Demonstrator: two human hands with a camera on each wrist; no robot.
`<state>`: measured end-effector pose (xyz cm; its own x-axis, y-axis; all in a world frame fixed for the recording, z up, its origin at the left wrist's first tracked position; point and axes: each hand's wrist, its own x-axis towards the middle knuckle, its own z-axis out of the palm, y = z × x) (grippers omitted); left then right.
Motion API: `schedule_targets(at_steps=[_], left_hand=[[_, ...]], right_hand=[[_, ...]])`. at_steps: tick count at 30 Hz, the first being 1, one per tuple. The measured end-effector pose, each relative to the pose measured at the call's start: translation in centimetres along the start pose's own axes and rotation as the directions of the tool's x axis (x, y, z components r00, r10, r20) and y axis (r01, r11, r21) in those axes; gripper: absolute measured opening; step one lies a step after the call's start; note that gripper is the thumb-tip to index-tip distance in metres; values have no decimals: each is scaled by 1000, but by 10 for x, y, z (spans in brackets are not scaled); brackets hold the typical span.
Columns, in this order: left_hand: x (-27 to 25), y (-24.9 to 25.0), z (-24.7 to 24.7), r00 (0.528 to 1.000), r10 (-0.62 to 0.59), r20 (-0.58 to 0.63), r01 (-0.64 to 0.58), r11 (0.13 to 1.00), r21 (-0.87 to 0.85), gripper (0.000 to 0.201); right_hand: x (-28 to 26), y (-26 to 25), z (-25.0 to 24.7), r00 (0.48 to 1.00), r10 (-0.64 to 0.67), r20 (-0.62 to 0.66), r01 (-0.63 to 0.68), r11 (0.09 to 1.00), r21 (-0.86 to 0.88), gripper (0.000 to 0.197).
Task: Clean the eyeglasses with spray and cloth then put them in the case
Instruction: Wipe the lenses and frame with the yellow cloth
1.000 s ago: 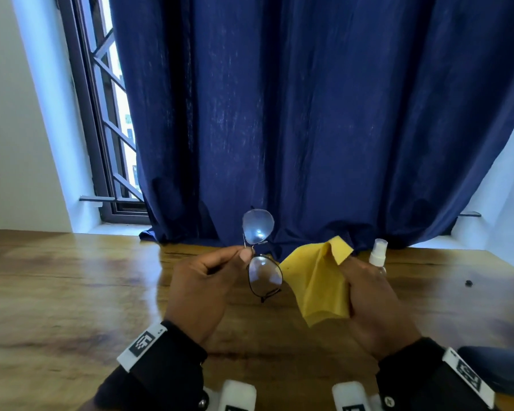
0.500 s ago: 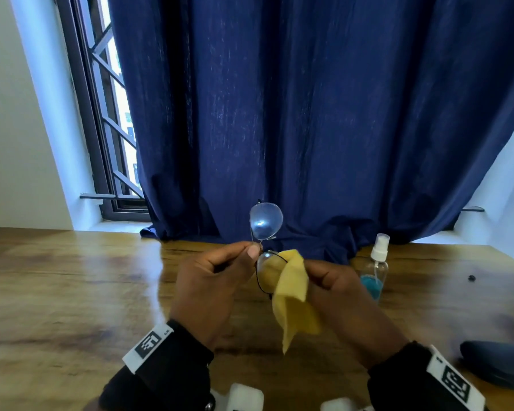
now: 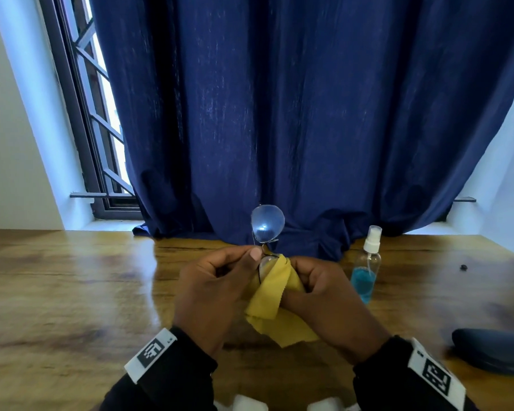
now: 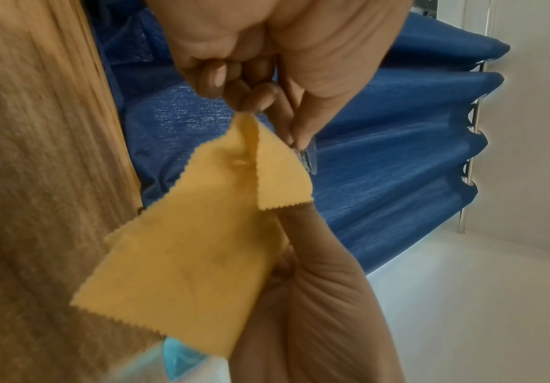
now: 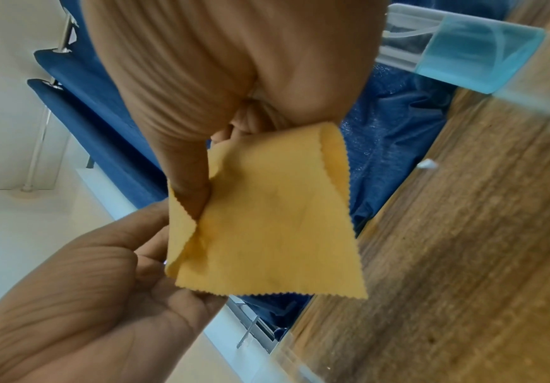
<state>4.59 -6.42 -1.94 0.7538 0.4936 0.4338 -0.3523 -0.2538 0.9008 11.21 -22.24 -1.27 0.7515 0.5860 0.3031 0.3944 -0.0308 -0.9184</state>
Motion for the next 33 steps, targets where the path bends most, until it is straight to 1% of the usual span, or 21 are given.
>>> schedule_targets(at_steps=[2, 4, 6, 8, 11, 13, 14, 15, 17, 18, 19, 21, 23, 25, 27, 29, 30, 32, 33], left_hand=[[1, 2, -1, 999, 10, 43, -11, 1000, 18, 13], [1, 3, -1, 996, 50, 69, -53, 998, 43, 13], [1, 3, 0, 994, 68, 81, -71, 996, 47, 13], [1, 3, 1, 995, 51, 90, -53, 998, 23, 14], [0, 2, 3, 994, 18, 107, -18, 1000, 7, 23], [-1, -1, 5, 992, -45, 118, 49, 998, -38, 24], [-2, -3, 5, 988, -87, 128, 97, 992, -77, 23], [-2, -3, 5, 981, -128, 146, 145, 983, -114, 22], [0, -4, 4, 965, -181, 187, 214, 961, -173, 25], [1, -5, 2, 963, -185, 194, 222, 956, -193, 27], [2, -5, 1, 967, -173, 189, 211, 956, -203, 28], [3, -6, 1, 973, -149, 176, 184, 962, -204, 27], [1, -5, 3, 966, -167, 196, 210, 951, -225, 27], [0, -3, 4, 961, -175, 212, 223, 947, -230, 30], [0, -3, 4, 960, -169, 225, 217, 953, -210, 33], [0, -3, 4, 958, -172, 229, 222, 952, -211, 32], [0, -3, 4, 959, -171, 227, 219, 953, -208, 32], [1, -3, 4, 963, -169, 211, 211, 958, -195, 32], [1, -3, 3, 965, -169, 202, 208, 959, -191, 32]], right_hand=[[0, -2, -1, 1000, -4, -16, 4, 1000, -7, 3], [0, -1, -2, 999, -36, -35, 35, 999, -33, 9], [0, -1, -3, 996, -68, -52, 65, 996, -60, 20], [1, 1, -4, 994, -74, -76, 66, 993, -95, 37], [4, 3, -5, 994, -36, -105, 19, 987, -160, 65], [6, 3, -5, 994, 0, -108, -16, 988, -151, 74], [5, 3, -6, 995, 15, -97, -28, 990, -140, 71], [5, 2, -7, 997, 27, -77, -38, 990, -133, 60], [3, 0, -8, 1000, 26, -17, -28, 992, -125, 28], [2, -1, -9, 1000, 25, 7, -25, 994, -107, 15], [2, -2, -8, 999, 31, 25, -29, 997, -77, 7], [1, 0, -6, 999, 44, 19, -44, 999, -4, 12], [1, 1, -3, 999, 45, -31, -44, 998, 49, 11], [2, 4, -2, 995, 43, -91, -38, 998, 55, 8], [3, 8, -3, 992, 41, -118, -36, 998, 42, 12], [3, 9, -3, 993, 41, -114, -35, 998, 48, 16], [3, 9, -2, 993, 34, -109, -29, 998, 49, 16], [2, 7, 0, 995, 16, -100, -10, 998, 62, 7], [2, 6, 0, 995, 9, -96, -3, 998, 65, 6]])
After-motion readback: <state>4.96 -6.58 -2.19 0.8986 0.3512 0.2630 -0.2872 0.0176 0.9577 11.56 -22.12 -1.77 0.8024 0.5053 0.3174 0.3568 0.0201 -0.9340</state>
